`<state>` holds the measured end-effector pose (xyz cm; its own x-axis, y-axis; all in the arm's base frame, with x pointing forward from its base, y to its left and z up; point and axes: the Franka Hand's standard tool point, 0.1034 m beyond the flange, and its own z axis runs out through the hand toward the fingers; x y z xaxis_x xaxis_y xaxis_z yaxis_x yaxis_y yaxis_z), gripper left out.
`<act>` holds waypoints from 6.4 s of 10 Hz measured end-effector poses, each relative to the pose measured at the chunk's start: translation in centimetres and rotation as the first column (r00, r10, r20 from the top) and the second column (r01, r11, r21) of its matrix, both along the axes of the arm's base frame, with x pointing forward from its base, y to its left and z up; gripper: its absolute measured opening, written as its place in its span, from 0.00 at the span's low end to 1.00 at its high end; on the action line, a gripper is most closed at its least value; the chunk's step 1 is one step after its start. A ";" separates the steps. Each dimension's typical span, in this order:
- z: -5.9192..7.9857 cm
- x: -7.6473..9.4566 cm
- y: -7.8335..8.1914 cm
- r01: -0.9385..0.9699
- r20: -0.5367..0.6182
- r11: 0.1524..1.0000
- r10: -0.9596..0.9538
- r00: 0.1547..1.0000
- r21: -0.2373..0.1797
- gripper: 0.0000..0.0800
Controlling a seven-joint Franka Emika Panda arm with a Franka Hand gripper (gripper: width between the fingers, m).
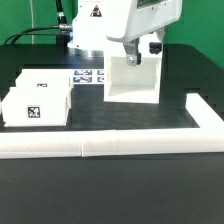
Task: Assemble drawer
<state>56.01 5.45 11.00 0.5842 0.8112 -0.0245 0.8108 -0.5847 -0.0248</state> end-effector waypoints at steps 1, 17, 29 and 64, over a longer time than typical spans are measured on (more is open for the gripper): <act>0.0 0.0 0.0 0.000 0.000 1.000 0.000 1.000 0.000 0.81; 3.2 -8.2 3.0 0.531 0.047 0.846 -0.529 0.847 -0.049 0.81; -0.2 -13.6 5.0 0.810 -0.012 0.586 -0.810 0.586 0.013 0.81; -0.7 3.5 3.3 0.815 0.037 0.559 -0.827 0.561 0.151 0.05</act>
Offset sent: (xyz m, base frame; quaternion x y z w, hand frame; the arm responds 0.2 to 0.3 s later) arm 0.0000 0.0000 0.0000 0.0000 0.0000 0.0000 1.0000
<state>59.47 8.78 10.26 0.9924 -0.0283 0.1199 -0.0183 -0.9964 -0.0830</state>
